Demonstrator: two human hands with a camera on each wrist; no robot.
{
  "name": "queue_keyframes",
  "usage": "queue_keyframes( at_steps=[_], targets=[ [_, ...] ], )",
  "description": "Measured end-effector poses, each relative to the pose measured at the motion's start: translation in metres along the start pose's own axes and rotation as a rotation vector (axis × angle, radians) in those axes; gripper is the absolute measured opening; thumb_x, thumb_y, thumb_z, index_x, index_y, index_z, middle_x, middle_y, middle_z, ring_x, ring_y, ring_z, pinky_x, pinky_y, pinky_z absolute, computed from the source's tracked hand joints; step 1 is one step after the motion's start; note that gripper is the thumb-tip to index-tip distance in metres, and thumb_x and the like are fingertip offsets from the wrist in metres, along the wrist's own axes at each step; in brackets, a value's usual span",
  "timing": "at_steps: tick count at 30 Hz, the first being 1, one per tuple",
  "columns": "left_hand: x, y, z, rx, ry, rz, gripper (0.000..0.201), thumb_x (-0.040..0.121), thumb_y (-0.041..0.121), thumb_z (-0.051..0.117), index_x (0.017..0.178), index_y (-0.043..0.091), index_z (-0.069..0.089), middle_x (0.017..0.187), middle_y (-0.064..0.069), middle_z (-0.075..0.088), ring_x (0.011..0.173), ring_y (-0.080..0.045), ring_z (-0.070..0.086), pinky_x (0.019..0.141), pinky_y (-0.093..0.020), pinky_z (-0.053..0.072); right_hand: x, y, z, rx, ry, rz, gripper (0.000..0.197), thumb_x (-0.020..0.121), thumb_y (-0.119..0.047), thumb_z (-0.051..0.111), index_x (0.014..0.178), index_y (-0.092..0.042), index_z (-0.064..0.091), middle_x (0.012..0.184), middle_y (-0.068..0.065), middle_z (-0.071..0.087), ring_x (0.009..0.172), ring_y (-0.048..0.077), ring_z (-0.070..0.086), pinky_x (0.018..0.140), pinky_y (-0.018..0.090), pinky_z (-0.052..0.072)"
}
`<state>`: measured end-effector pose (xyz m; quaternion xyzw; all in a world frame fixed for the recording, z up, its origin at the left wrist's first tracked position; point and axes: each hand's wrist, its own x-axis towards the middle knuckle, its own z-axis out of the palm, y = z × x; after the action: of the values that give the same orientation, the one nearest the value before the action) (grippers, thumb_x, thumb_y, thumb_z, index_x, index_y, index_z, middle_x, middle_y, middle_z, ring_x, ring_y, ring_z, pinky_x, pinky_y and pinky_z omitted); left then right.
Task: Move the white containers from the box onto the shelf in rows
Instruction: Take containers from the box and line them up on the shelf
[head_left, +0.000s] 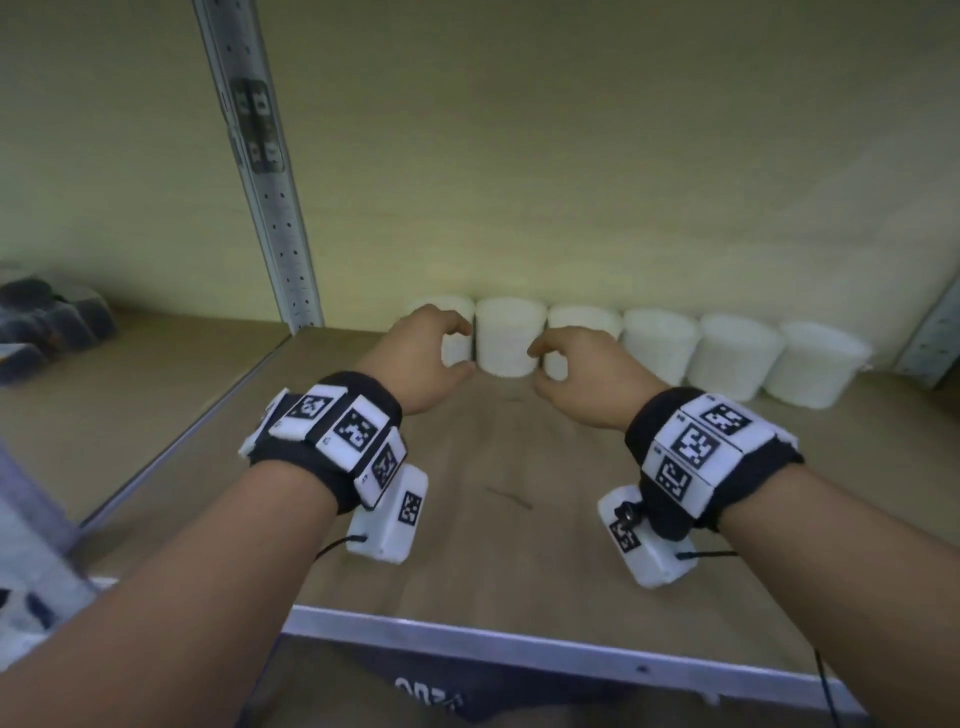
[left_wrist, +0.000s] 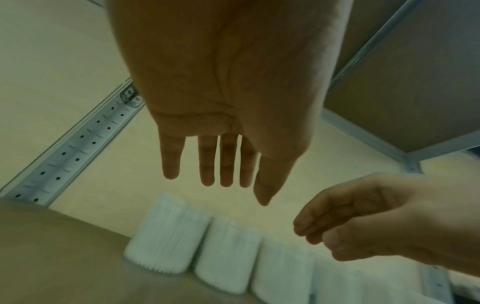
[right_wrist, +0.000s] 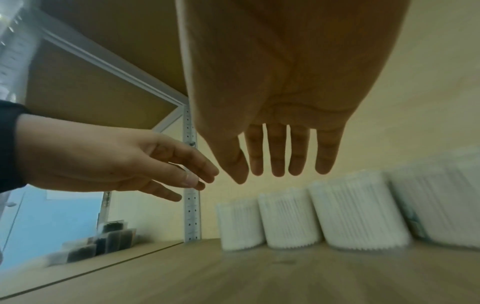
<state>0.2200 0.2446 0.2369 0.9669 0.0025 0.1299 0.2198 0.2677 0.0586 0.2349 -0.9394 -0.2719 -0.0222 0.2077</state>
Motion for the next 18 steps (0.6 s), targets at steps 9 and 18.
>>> queue_keyframes(
  at_steps=[9,18],
  targets=[
    [-0.122,0.052,-0.005,0.027,-0.13,0.004,0.045,0.089,0.034,0.06,0.131,0.022,0.051,0.131,0.003,0.054,0.117,-0.014,0.051,0.093,-0.024,0.04,-0.127,-0.018,-0.002,-0.052,-0.092,0.063,0.04,0.088,-0.032,0.056,0.127,-0.025,0.055,0.133,0.001,0.054,0.121,0.02,0.052,0.101,0.035,0.046],
    [-0.21,0.083,0.028,-0.03,-0.294,-0.017,0.033,0.086,0.033,0.063,0.116,0.022,0.058,0.118,0.003,0.058,0.1,-0.013,0.053,0.084,-0.023,0.041,-0.228,-0.018,0.016,-0.034,-0.104,0.11,0.035,0.086,-0.028,0.058,0.121,-0.022,0.059,0.122,0.002,0.057,0.117,0.021,0.052,0.098,0.03,0.044]
  ],
)
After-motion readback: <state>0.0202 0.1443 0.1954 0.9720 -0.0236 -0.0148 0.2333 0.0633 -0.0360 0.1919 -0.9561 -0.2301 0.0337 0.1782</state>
